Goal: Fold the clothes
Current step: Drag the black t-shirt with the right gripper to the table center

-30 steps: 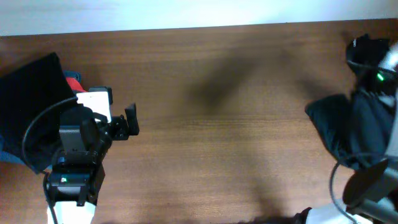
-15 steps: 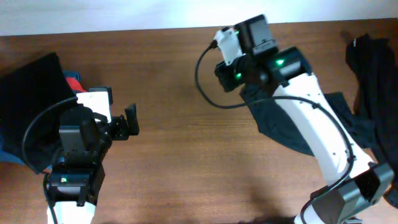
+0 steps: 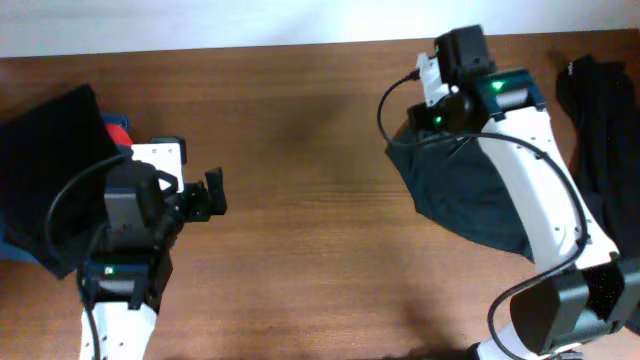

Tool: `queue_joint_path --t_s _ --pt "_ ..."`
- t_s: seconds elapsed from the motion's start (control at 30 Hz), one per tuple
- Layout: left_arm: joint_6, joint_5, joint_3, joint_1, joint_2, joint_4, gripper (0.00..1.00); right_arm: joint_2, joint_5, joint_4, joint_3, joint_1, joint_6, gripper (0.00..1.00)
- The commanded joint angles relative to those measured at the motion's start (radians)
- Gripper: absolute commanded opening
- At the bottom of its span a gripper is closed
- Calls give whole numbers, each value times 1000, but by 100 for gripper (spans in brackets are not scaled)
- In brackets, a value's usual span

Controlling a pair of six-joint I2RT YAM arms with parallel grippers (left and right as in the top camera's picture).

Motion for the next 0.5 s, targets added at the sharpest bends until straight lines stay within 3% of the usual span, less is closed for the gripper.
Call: queue_joint_path --t_s 0.0,0.27,0.47 --pt "-6 35 28 -6 42 6 99 21 -10 113 -113 5 -26 57" --pt "-6 36 28 -6 69 29 99 111 -16 427 -319 5 -27 57" --pt "-6 36 28 -6 69 38 99 271 -16 525 -325 5 -22 70"
